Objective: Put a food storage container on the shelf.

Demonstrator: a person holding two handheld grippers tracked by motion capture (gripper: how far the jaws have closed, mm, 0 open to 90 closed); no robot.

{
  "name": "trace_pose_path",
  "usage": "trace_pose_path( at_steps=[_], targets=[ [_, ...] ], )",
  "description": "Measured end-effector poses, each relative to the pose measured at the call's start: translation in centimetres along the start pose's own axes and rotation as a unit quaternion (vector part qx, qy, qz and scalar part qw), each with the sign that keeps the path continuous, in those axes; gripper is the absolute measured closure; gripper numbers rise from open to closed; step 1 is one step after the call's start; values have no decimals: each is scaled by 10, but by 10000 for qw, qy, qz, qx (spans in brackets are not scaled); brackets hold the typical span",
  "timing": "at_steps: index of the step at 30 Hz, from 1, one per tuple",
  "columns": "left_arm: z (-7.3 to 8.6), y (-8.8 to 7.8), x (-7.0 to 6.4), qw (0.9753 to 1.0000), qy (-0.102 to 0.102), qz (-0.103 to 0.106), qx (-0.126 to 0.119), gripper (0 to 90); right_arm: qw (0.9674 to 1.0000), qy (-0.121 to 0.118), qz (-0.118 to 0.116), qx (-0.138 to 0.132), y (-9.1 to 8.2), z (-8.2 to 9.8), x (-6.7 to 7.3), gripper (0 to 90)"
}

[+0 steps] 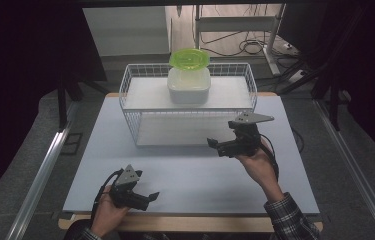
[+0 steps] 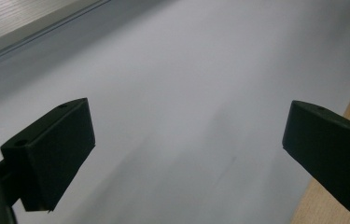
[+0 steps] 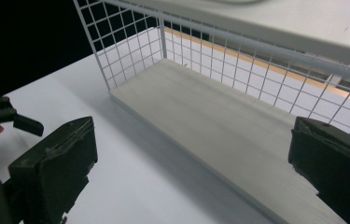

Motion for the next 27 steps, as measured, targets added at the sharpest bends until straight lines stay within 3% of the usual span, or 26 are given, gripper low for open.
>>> trace_pose_path(
  at_steps=[12,19,27],
  targets=[
    [0,0,-1,10000,15,23,3,21,9999,12,-92,-74,-5,25,6,10],
    [0,1,-1,10000,40,23,39,21,9999,-93,57,85,-5,48,1,11],
    [0,2,-2,10000,41,19,52,22,9998,78,146,104,-7,74,-7,5]
  ],
)
Point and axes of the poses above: each handheld gripper's, and its own axes: y roughly forward along the jaws, z roughly out of its underside, x roughly to its left, the point moved 5 cm from there along y, roughly forward along the jaws, and after that the axes turned 10 degrees about x, right-handed, at the moved point
